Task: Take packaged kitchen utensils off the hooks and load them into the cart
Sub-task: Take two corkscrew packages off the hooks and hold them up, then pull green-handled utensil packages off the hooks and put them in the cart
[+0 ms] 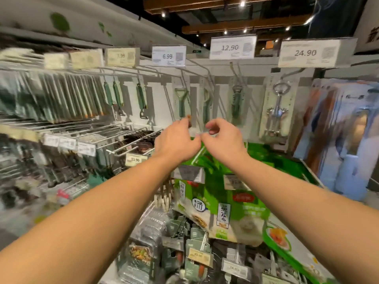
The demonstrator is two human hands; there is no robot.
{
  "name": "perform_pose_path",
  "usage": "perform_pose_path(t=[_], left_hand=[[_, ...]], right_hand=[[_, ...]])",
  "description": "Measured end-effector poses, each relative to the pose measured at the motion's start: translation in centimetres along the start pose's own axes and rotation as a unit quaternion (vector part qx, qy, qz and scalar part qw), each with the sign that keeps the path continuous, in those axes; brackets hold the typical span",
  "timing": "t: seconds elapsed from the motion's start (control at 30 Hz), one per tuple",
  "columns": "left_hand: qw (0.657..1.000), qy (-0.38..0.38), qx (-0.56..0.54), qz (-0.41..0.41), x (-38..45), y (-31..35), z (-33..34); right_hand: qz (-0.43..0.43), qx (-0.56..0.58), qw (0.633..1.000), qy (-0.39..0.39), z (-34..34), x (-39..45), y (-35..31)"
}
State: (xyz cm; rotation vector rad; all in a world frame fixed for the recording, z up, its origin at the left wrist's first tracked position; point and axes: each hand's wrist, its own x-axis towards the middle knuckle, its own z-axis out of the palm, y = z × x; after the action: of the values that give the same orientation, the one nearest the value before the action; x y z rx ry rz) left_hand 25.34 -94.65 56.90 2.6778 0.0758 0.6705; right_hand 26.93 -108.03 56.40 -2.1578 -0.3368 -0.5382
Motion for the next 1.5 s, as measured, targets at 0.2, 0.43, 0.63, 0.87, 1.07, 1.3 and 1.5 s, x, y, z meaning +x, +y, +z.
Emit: perform_pose_path(t=[0.2,0.43,0.63,0.87,1.07,1.3,1.5], left_hand=[[0.991,0.040,0.057,-0.112,-5.1,-13.6,-6.1],[0.946,0.007,0.101,-0.309,-18.8,-33.8,-14.5],[0.886,-0.056,0.125,-0.442,-33.9,-47.4,-19.7],[0.846,-0.112,0.130,-0.505,-43.9,-57.3,-22.5],[0.837,-0.123,0.114,-0.521,-45.4,-64.7,-21.6],[0.818,-0.151,0.076,-0.549,-42.8,-75.1,-16.8],[0.750,-0.199,0.033,-0.630,-41.0,-84.8,-12.9]], right_hand=[[-0.041,0.061,0.992,-0.106,11.2,-3.0,-7.7],[-0.069,0.105,0.953,-0.274,27.2,-11.5,-19.1],[-0.130,0.057,0.890,-0.432,40.7,-22.8,-27.9],[-0.258,-0.076,0.781,-0.563,52.2,-31.5,-34.5],[-0.285,-0.131,0.752,-0.580,61.1,-31.8,-36.2],[-0.258,-0.142,0.713,-0.637,74.8,-30.3,-34.8],[-0.227,-0.144,0.660,-0.701,85.8,-30.0,-33.7]])
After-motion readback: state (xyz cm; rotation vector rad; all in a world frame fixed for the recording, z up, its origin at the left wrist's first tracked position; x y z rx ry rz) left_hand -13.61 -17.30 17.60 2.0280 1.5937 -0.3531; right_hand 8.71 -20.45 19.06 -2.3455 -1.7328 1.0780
